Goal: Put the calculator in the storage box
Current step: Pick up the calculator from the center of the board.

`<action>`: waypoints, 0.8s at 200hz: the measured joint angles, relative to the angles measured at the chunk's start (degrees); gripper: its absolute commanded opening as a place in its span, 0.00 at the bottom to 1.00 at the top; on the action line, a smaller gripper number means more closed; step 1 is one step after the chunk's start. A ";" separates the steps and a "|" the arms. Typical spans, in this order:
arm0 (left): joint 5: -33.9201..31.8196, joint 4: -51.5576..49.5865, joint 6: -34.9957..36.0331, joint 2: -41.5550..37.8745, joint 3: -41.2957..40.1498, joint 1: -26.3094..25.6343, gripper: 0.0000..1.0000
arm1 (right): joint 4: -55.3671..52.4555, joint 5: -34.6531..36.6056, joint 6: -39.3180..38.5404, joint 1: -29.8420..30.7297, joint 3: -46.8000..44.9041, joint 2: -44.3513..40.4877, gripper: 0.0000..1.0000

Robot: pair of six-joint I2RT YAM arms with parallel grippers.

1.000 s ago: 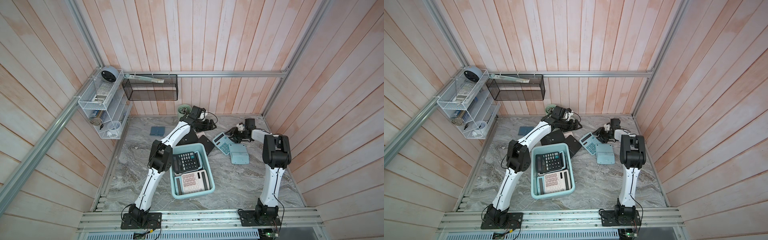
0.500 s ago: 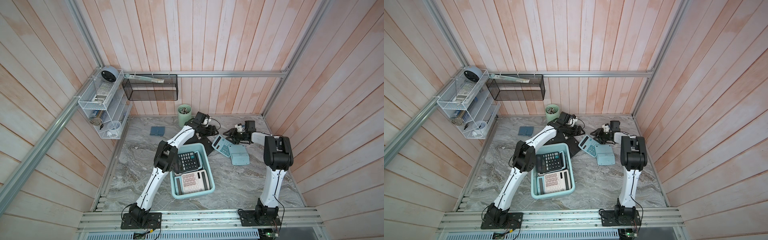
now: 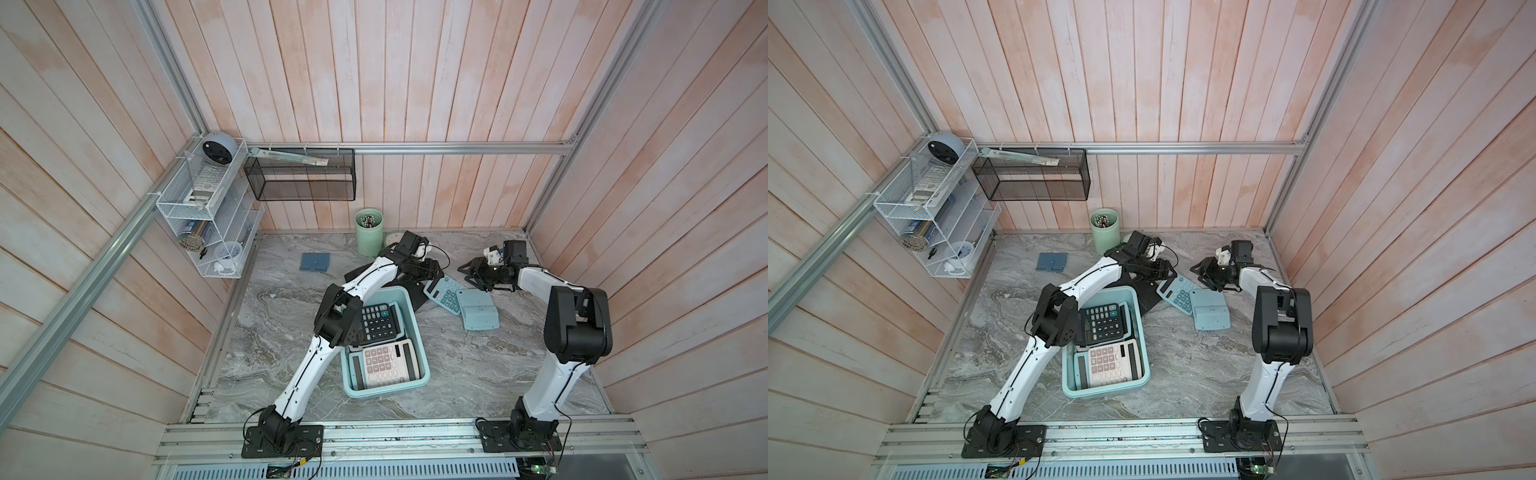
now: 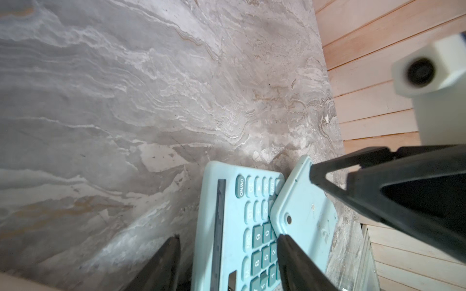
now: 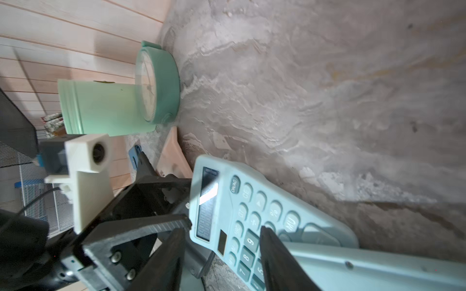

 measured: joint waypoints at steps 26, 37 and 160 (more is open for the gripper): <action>0.04 -0.02 0.20 0.00 -0.24 -0.17 0.33 | -0.37 0.00 0.00 0.00 -2.23 -0.52 0.54; 0.04 -0.07 0.13 0.02 -0.33 -0.17 0.29 | -0.44 -0.02 0.00 0.00 -2.89 -1.16 0.54; -4.94 -2.60 2.49 0.02 -0.33 -2.01 0.40 | -2.73 1.20 -1.73 -2.05 -7.10 -7.80 0.55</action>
